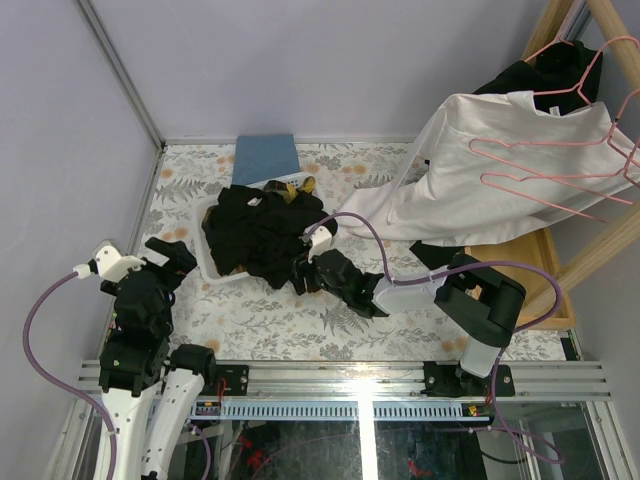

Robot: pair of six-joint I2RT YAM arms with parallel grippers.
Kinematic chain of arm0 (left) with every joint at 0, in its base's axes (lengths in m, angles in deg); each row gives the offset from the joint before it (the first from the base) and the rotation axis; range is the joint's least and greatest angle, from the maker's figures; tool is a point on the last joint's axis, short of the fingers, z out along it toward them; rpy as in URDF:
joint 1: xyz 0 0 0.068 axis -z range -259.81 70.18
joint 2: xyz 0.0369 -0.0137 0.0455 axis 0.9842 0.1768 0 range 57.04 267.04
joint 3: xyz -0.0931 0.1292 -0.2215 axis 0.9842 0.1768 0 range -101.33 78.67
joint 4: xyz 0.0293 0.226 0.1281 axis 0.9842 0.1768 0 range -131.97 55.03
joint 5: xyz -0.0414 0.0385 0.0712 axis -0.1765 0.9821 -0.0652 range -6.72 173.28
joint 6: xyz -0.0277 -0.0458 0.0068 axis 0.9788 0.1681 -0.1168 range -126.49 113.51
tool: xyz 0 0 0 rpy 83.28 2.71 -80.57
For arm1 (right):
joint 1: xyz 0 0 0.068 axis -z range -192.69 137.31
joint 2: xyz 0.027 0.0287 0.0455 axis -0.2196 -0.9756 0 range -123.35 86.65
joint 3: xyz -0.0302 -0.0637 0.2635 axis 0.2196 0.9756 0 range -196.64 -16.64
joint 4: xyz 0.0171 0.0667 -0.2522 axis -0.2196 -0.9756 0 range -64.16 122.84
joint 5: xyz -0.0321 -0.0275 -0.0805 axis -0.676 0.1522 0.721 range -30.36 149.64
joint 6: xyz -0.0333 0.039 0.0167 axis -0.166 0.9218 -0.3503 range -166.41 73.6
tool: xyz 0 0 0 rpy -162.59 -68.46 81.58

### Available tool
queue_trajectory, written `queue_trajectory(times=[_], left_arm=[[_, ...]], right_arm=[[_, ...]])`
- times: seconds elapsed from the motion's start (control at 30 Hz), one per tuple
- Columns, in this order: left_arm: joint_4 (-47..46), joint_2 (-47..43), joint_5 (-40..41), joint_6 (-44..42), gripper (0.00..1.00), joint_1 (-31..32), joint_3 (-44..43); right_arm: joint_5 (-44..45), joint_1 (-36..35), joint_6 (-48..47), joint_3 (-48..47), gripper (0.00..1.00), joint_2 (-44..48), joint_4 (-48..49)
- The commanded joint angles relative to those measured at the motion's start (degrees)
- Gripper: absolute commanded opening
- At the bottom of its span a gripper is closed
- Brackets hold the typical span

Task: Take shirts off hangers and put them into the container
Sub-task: Place the shirt in the bin.

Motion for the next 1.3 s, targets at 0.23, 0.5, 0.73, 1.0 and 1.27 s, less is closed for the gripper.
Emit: queue_trajectory(times=[0.23, 0.5, 0.73, 1.0, 1.27], left_arm=[[-1.1, 0.0, 0.0, -0.9, 1.0, -0.3, -0.2], [-1.1, 0.1, -0.2, -0.9, 1.0, -0.3, -0.3], [-1.0, 0.0, 0.1, -0.9, 1.0, -0.3, -0.3], [-1.0, 0.1, 0.1, -0.8, 1.0, -0.3, -0.3], [-1.2, 0.3, -0.3, -0.9, 1.0, -0.3, -0.2]], right_arm=[[-4.0, -0.3, -0.4, -0.7, 0.15, 5.9, 3.7], [-12.6, -0.4, -2.7, -13.1, 0.14, 9.3, -8.8], [-7.9, -0.2, -3.5, -32.8, 0.15, -6.5, -21.2], [-7.1, -0.3, -4.8, -44.7, 0.2, -23.2, -34.5], [-7.6, -0.3, -8.0, -47.4, 0.33, -20.5, -40.6]])
